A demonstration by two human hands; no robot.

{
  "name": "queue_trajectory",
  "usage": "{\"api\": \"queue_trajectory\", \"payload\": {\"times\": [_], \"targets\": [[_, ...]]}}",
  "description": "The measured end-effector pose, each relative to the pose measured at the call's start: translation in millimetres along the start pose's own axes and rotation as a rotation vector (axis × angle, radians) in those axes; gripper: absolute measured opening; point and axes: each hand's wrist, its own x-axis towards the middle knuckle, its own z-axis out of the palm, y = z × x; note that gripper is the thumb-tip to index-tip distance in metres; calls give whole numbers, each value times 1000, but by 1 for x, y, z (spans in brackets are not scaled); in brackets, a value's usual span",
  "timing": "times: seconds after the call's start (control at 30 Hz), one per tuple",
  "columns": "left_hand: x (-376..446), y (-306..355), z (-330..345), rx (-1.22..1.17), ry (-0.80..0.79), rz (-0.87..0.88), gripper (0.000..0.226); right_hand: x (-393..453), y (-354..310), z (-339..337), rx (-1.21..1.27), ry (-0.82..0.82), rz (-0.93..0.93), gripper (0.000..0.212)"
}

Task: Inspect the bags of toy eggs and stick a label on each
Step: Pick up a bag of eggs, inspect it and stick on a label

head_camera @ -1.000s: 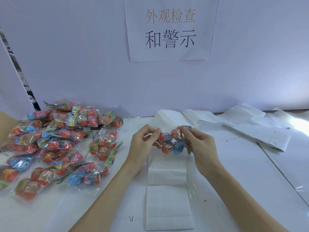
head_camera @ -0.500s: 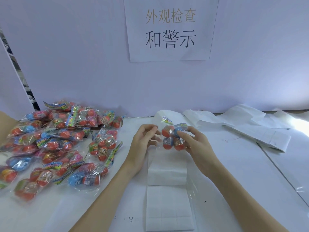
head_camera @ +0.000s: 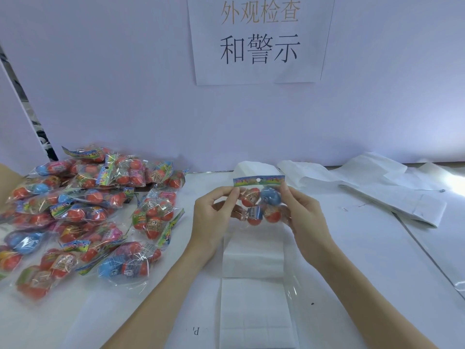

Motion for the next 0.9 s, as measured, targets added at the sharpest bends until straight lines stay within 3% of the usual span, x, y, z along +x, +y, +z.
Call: {"api": "queue_trajectory", "payload": {"times": [0.2,0.5,0.67,0.77,0.9], "targets": [[1,3,-1,-29,4,0,13,0,0,1,-72,22,-8,20],[2,-2,-2,-162,3,-14,16,4,0,-2,15,-59,47,26],[5,7,-3,-274,-126,-216,54,4,-2,-4,-125,-135,8,12],[4,1,-5,-124,-130,-123,35,1,-1,0,-203,-132,-24,21],[5,-2,-3,-74,-59,-63,27,0,-3,-3,-76,-54,-31,34]]}}
